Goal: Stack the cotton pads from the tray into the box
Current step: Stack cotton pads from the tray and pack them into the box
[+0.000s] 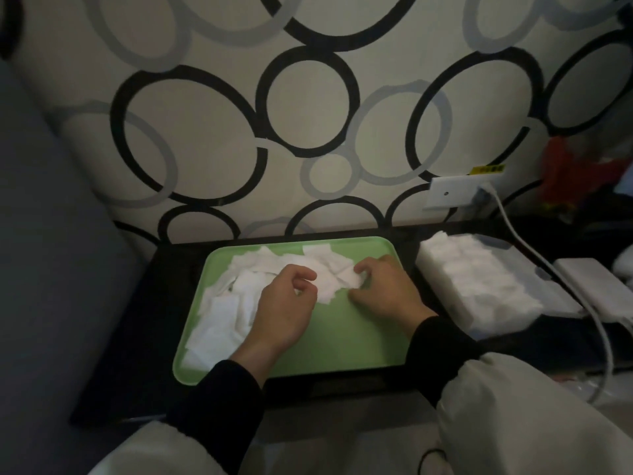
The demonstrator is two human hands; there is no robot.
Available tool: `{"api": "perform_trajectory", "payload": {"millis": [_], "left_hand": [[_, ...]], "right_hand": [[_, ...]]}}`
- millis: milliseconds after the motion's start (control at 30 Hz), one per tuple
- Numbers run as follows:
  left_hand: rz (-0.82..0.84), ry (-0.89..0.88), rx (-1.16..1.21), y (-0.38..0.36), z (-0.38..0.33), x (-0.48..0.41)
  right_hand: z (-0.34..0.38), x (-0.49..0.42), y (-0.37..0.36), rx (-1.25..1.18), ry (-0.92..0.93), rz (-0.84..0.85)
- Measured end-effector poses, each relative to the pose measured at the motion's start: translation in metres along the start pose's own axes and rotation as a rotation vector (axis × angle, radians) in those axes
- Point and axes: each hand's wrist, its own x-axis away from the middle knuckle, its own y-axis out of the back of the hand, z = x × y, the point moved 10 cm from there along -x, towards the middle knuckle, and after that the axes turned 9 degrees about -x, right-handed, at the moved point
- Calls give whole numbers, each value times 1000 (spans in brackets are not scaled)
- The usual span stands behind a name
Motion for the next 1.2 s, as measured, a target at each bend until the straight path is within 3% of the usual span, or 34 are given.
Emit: {"api": "perform_trajectory", "payload": {"millis": [500,600,767,867,967,1100,1133,1200], "left_hand": [[42,7,17,-2,-8,2],[42,6,14,-6,-11,5],[50,-5,-23,-7,-18,9],[57,-2,-36,-3,-17,9],[51,-11,-70,4,-16,6],[135,-33,-161,-4,-14,4],[175,-41,-196,-10,-14,5],[257,-50,-272,-21,-14,9]], "right_hand": [[14,0,17,-72,167,-28],[15,5,-2,55,199,70],[28,7,-6,123,268,8],[27,10,-3,121,249,69],[23,18,7,-35,219,157],[14,32,-5,-116,164,413],[13,33,-7,-113,165,429],[15,25,3,-111,200,296]]}}
